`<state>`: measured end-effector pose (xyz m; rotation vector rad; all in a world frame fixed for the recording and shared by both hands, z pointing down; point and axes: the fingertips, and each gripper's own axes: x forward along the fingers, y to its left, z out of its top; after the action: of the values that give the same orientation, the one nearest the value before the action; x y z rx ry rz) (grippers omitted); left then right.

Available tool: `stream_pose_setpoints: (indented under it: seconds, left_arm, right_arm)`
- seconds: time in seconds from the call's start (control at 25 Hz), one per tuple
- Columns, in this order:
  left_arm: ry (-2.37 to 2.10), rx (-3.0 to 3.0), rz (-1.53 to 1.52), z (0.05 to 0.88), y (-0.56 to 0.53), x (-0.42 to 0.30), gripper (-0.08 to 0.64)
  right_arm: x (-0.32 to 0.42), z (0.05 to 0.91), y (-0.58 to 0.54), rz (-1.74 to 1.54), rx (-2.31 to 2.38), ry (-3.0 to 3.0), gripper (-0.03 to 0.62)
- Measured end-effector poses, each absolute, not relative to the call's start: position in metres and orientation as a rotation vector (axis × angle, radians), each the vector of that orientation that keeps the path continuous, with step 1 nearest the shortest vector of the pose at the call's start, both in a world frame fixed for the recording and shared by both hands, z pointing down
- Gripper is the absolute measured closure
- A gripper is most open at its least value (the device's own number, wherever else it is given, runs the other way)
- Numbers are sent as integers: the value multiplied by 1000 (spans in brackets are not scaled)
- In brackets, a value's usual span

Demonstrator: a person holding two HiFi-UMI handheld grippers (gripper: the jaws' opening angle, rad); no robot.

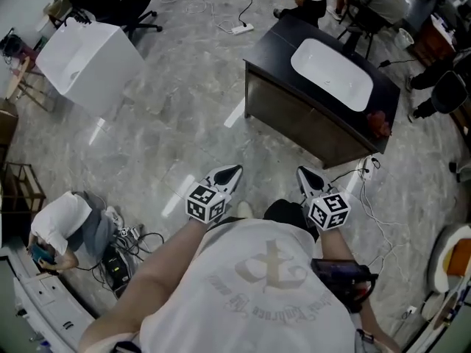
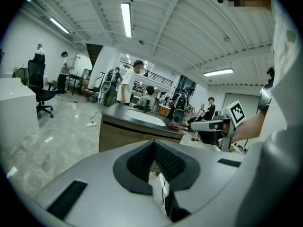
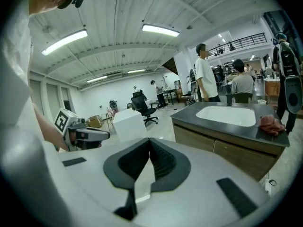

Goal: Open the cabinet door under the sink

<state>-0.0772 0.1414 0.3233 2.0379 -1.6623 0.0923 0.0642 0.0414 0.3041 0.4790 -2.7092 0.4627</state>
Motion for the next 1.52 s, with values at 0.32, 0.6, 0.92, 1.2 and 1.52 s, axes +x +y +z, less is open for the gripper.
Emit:
stream_pose_setpoints:
  seconds: [0.32,0.6,0.92,1.2,1.52]
  left_arm:
    - [-1746,1976,60,320,146,-110,549]
    - [-1799,1919,64,328,140,-137,549]
    - [-1790,1891,112,334,104,-158,549]
    - [-1752,1872,173,353,5,-185,549]
    - [-1731,1912,234,349,-18,-185,549]
  right_arm:
    - [21,303,36,392,363,-2703,578]
    - [-16,315,28,374,262,-2709,578]
    - [-41,336,-11,441,242,-2682,578]
    - [-77,370,-105,474,215,-2649,578]
    - [-85,372,-113,457,195,-2655,578]
